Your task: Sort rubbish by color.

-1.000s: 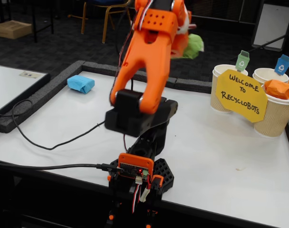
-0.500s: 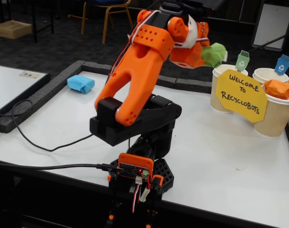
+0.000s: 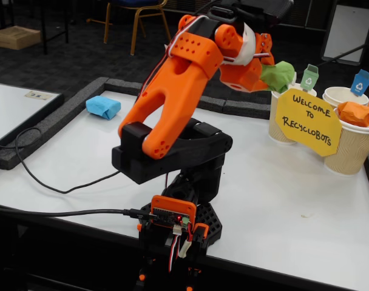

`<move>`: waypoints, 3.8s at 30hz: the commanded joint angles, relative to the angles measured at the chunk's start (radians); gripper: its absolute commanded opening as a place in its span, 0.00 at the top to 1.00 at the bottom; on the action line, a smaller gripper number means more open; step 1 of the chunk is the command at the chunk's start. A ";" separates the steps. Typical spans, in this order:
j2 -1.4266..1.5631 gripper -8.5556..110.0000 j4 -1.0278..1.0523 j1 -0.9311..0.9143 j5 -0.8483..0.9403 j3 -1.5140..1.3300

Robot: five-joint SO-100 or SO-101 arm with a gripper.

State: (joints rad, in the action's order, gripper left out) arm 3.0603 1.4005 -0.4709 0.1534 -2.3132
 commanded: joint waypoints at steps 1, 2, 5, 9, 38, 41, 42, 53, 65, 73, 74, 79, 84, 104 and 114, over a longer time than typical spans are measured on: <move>0.014 0.93 -0.041 0.035 0.023 0.029; 0.014 0.93 -0.041 0.046 0.023 0.029; 0.014 0.93 -0.040 0.074 0.023 0.031; 0.014 0.93 -0.038 0.106 0.026 0.031; 0.232 0.93 -0.078 -0.002 0.095 -0.150; 0.232 0.93 -0.086 -0.049 0.091 -0.158; 0.232 0.93 -0.087 -0.061 0.091 -0.161; 0.232 0.93 -0.117 -0.040 0.094 -0.146; 0.232 0.93 -0.164 0.169 0.094 -0.147; 0.201 0.93 -0.207 0.242 0.095 -0.138; 0.183 0.93 -0.215 0.245 0.095 -0.129; 0.031 0.93 -0.290 0.213 0.087 -0.052; -0.244 0.93 -0.420 0.146 0.083 0.069; -0.996 0.93 -0.632 0.067 0.089 0.520; -1.273 0.93 -0.586 0.130 0.094 0.753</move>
State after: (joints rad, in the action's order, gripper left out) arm 1.7917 0.8069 -0.3697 0.2286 -1.7487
